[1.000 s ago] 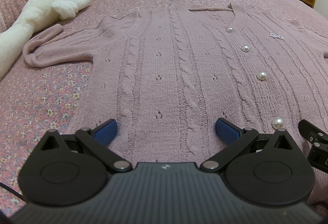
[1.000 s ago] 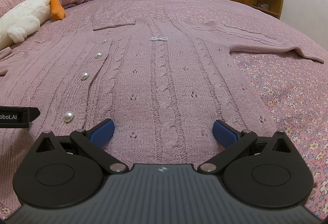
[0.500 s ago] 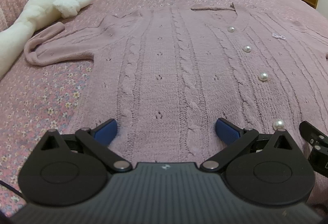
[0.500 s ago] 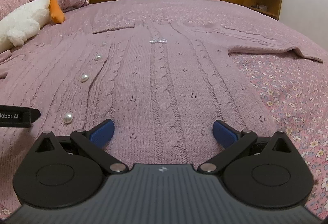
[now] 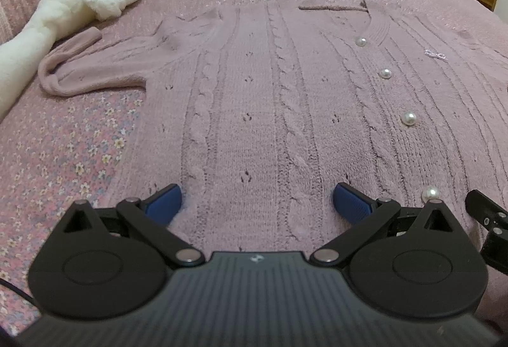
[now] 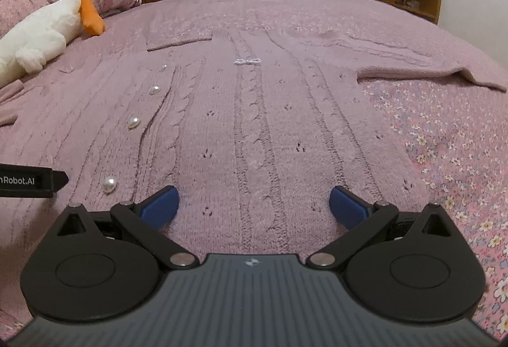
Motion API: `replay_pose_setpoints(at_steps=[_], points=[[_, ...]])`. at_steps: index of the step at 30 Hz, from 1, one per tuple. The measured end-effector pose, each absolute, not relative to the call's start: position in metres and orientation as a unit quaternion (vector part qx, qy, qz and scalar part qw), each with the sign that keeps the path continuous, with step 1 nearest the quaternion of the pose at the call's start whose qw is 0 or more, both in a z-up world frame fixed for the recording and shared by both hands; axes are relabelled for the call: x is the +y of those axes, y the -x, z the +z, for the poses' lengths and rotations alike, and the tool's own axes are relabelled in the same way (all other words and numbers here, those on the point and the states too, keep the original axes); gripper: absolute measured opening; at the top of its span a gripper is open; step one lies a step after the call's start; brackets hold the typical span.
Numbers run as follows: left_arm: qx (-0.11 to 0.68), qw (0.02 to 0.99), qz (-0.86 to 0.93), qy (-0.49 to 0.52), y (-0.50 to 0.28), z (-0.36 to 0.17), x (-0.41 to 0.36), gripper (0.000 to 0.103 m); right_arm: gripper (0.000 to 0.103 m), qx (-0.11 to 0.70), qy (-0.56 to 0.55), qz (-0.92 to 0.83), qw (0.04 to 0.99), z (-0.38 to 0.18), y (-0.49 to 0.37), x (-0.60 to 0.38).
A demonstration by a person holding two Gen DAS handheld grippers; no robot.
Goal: Fold small clothes
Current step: 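Grasp the cardigan sleeve cuff with the right gripper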
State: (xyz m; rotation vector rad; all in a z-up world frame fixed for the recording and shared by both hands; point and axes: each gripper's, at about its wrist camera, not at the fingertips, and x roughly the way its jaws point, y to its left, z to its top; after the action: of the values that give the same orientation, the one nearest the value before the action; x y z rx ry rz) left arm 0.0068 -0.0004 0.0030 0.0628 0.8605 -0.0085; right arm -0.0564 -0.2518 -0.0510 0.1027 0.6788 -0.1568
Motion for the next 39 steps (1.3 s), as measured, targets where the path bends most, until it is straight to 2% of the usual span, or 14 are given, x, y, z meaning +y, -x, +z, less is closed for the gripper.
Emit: replay_pose_setpoints(at_steps=[11, 26, 39], points=[[0.438, 0.899, -0.021, -0.012, -0.008, 0.022, 0.0, 0.103, 0.103, 0.374, -0.23, 0.018, 0.898, -0.022, 0.044, -0.32], [0.466, 0.884, -0.02, 0.011, -0.024, 0.021, -0.017, 0.103, 0.103, 0.275, -0.348, -0.079, 0.893, 0.007, 0.015, -0.498], [0.478, 0.878, 0.001, -0.025, -0.03, 0.014, -0.031, 0.103, 0.102, 0.215, -0.409, -0.149, 0.874, -0.031, -0.027, -0.623]])
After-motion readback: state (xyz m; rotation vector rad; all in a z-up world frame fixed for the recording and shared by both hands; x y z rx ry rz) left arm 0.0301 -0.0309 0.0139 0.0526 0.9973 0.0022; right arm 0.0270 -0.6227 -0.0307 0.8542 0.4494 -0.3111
